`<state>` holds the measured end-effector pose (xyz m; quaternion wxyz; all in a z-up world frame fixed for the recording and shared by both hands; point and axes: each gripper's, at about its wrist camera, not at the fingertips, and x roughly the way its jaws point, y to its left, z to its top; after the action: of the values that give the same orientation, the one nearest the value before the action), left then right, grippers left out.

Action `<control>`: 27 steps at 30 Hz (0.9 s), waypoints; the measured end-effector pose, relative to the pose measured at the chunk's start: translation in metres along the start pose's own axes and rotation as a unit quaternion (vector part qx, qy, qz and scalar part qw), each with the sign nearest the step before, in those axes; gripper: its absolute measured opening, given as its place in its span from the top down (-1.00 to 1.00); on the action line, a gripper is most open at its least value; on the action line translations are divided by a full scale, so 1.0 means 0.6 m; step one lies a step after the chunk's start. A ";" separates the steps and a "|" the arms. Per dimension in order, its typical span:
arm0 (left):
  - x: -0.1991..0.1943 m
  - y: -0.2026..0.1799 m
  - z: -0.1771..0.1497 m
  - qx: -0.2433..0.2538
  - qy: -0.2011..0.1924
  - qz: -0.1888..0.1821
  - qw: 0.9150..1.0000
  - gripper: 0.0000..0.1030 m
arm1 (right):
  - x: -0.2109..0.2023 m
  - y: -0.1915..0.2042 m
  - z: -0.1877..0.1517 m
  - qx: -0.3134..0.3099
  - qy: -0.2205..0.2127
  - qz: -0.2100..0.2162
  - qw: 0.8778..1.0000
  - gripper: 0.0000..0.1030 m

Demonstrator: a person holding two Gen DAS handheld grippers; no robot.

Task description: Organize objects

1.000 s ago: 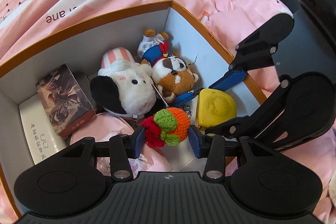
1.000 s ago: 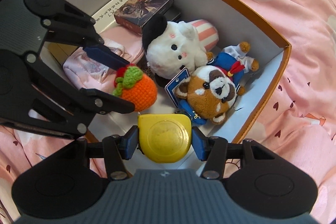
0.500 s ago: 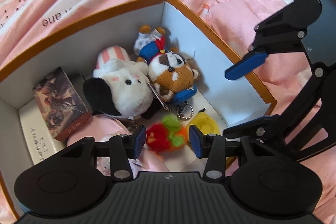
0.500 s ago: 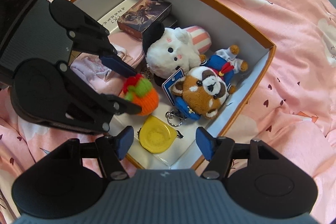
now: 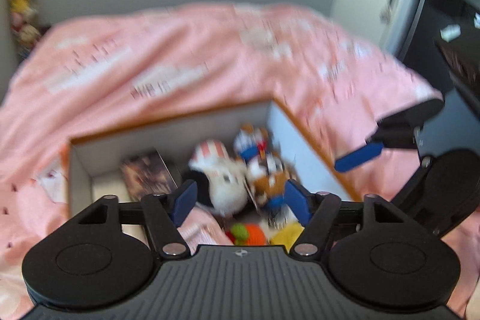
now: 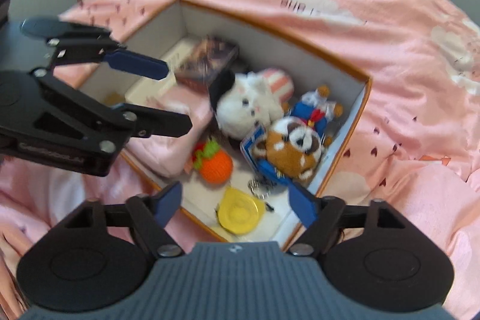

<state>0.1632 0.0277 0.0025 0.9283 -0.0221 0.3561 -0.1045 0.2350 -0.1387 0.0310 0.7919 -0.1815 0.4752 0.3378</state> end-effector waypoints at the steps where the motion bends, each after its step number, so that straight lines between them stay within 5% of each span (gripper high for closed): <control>1: -0.015 -0.003 0.000 -0.003 -0.021 0.011 1.000 -0.68 | -0.011 0.004 -0.002 0.005 -0.017 -0.003 1.000 -0.71; 12: -0.112 -0.033 -0.011 0.007 -0.165 0.155 0.974 -0.83 | -0.117 0.041 -0.018 0.060 -0.197 -0.066 0.976 -0.97; 17: -0.128 -0.030 -0.028 0.001 -0.168 0.160 0.973 -0.84 | -0.128 0.065 -0.039 0.089 -0.244 -0.076 0.963 -0.97; 27: -0.132 -0.014 -0.079 -0.053 -0.137 0.174 0.974 -0.84 | -0.098 0.098 -0.074 0.149 -0.241 -0.112 0.953 -0.97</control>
<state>0.0726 0.0377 0.0202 0.9698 -0.0230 0.2286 0.0813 0.1463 -0.1454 0.0628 0.9336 -0.0269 0.2920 0.2060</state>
